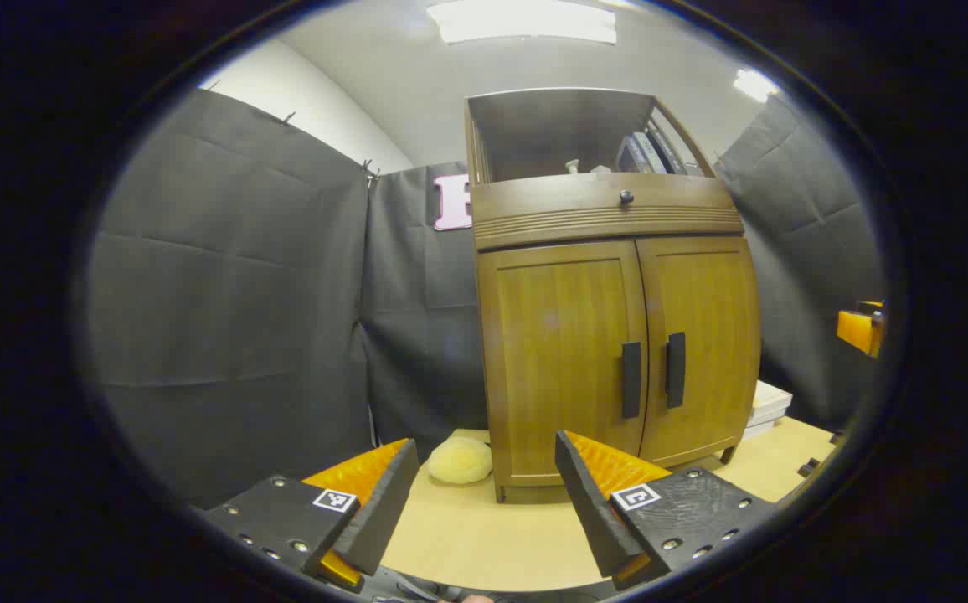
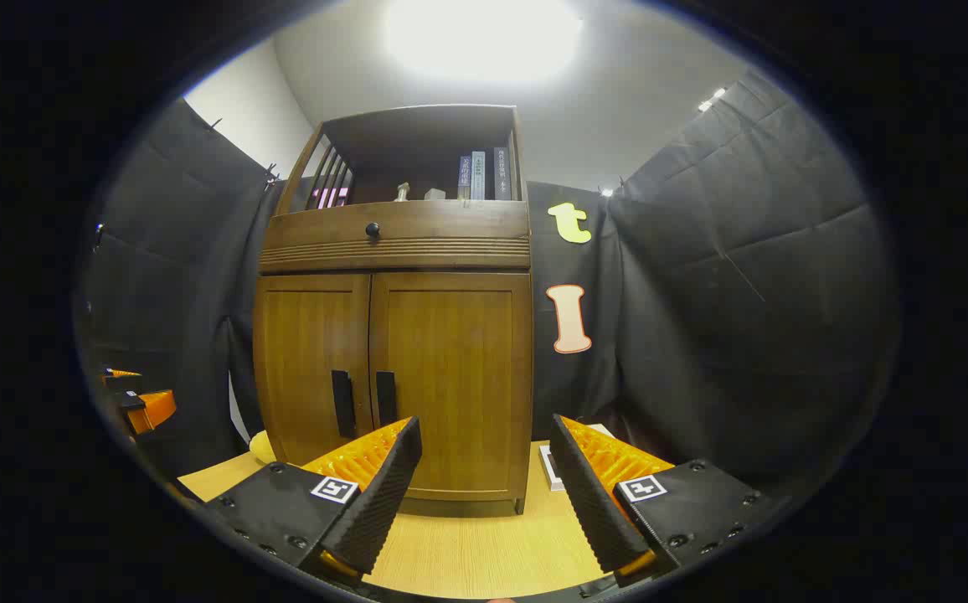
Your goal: Open the right door of the double-door shoe cabinet with the right hand, and open the left door with the left hand.
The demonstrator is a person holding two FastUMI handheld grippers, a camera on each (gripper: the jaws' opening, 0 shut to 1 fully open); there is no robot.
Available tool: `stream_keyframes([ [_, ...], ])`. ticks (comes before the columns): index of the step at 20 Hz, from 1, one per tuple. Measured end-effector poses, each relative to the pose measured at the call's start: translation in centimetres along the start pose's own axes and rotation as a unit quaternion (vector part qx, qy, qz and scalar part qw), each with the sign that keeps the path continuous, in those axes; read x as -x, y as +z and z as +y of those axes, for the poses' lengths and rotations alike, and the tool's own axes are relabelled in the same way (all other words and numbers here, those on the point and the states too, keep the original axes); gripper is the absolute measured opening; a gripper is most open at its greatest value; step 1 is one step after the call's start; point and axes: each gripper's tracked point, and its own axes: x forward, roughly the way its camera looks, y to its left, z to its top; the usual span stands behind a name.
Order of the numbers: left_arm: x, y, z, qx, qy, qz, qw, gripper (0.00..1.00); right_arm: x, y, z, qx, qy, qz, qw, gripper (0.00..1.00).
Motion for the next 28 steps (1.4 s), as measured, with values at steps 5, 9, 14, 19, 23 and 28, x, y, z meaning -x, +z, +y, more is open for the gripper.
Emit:
stream_keyframes([
  [5,0.4,0.3,-0.8,-0.001,-0.004,-0.004,1.0,0.95,0.1,0.1,-0.4,-0.002,0.001,0.002,1.0,0.97],
  [9,0.6,0.5,-1.2,-0.003,-0.006,-0.006,1.0,0.95,0.4,0.1,-1.0,0.0,0.002,-0.001,1.0,0.97],
  [14,1.4,0.7,-2.7,0.003,-0.01,-0.007,1.0,0.95,0.2,-0.2,-1.9,0.003,0.011,-0.002,1.0,0.93],
  [19,2.3,0.5,-4.5,0.004,0.003,-0.005,1.0,0.95,-0.5,-1.0,-3.0,-0.005,0.032,0.004,0.999,0.97],
  [23,2.8,-1.0,-5.1,0.006,0.017,0.008,1.0,0.95,-2.5,-1.1,-4.1,0.005,0.046,-0.003,0.999,0.97],
  [28,2.9,-2.0,-5.0,0.014,0.028,0.017,0.999,0.95,-5.4,-1.1,-2.9,-0.005,0.064,0.006,0.998,0.93],
])
